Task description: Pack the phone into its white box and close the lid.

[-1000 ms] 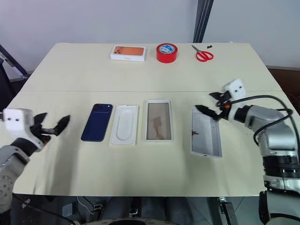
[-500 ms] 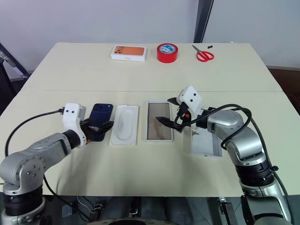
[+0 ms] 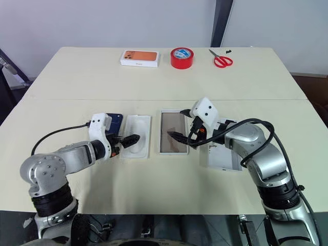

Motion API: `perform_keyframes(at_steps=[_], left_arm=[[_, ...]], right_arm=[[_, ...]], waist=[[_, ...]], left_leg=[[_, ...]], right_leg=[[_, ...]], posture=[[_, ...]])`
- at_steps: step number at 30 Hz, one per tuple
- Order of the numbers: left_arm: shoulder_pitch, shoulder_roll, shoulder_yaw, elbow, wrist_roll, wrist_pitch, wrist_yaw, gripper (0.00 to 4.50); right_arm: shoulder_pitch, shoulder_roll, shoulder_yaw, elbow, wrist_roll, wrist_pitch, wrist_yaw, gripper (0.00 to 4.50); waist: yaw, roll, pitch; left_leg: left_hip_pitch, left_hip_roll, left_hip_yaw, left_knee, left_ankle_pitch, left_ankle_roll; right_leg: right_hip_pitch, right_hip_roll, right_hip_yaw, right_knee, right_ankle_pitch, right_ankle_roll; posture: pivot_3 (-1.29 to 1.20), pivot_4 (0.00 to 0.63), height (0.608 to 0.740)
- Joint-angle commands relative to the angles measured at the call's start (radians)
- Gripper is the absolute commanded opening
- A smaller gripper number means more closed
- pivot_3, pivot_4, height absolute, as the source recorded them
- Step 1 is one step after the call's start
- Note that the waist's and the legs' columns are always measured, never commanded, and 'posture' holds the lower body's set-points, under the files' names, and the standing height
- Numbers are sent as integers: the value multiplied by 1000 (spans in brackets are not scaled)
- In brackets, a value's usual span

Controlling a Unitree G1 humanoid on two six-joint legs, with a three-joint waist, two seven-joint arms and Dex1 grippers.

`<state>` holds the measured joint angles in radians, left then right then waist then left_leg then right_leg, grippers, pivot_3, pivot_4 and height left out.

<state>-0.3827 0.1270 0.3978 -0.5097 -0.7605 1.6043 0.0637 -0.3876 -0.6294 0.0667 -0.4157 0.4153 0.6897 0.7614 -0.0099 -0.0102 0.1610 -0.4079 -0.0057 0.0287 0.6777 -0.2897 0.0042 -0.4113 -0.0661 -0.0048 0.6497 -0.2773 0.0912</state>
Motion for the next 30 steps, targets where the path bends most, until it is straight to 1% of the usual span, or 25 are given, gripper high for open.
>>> perform_keyframes(at_steps=[1,3,4,6,9,13,17,19,23,25,28,30], left_arm=[[-5,-26,5,7,4,10,14,4457],[-7,-58,15,14,4,10,31,4457],[-8,-72,24,16,5,10,38,4225],[-11,-89,41,18,8,10,48,3614],[-15,-100,64,25,13,10,62,2175],[-26,-103,83,36,19,10,72,42],[-41,-104,119,35,14,10,71,14],[-56,-90,153,28,14,10,60,14],[-141,-106,292,23,-16,10,33,14],[-178,-128,328,24,-58,10,23,14],[-217,-172,302,20,-131,10,35,14],[-223,-207,258,30,-158,10,68,14]], right_arm=[[-2,0,-8,-43,1,-24,-5,4487],[-1,1,-5,-43,-3,-30,-6,4487],[0,2,-2,-44,-4,-32,-7,4500],[0,3,3,-45,-6,-37,-8,4500],[-1,5,10,-45,-10,-44,-8,4500],[0,6,11,-46,-9,-46,-9,4500],[9,0,13,-47,-12,-51,-4,4500],[12,-4,7,-48,-11,-51,-4,4500],[11,-22,-9,-37,-20,-63,0,4500],[5,-40,-19,-13,-33,-80,8,4500],[-7,-67,-42,33,-47,-103,19,4500],[-10,-86,-54,59,-58,-121,25,4500]], waist=[[0,0,0],[1,0,0],[3,0,0],[4,0,0],[3,0,0],[2,0,0],[1,0,0],[0,0,0],[1,0,0],[2,0,0],[8,-1,0],[14,-2,1]], left_leg=[[0,0,0,1,0,0],[0,0,0,1,0,0],[0,0,0,1,0,0],[0,0,0,1,0,0],[0,0,0,2,0,0],[0,0,0,2,0,0],[0,0,0,2,0,0],[0,0,0,2,0,0],[0,0,0,2,0,0],[0,0,0,2,0,0],[-1,0,0,3,0,-1],[-1,0,0,3,0,-2]], right_leg=[[0,0,0,0,0,0],[1,0,0,0,0,0],[1,0,0,0,0,0],[1,0,0,0,0,0],[1,0,0,0,0,0],[1,0,0,0,0,0],[1,0,0,0,0,0],[1,0,0,0,0,0],[1,0,0,0,0,0],[1,0,0,0,0,0],[1,0,0,-1,0,0],[2,-1,0,-2,0,0]], posture=[[0,150,725],[0,150,725],[0,150,725],[0,150,725],[0,150,725],[0,150,725],[0,150,725],[0,150,725],[0,150,725],[0,150,725],[0,150,725],[0,150,725]])
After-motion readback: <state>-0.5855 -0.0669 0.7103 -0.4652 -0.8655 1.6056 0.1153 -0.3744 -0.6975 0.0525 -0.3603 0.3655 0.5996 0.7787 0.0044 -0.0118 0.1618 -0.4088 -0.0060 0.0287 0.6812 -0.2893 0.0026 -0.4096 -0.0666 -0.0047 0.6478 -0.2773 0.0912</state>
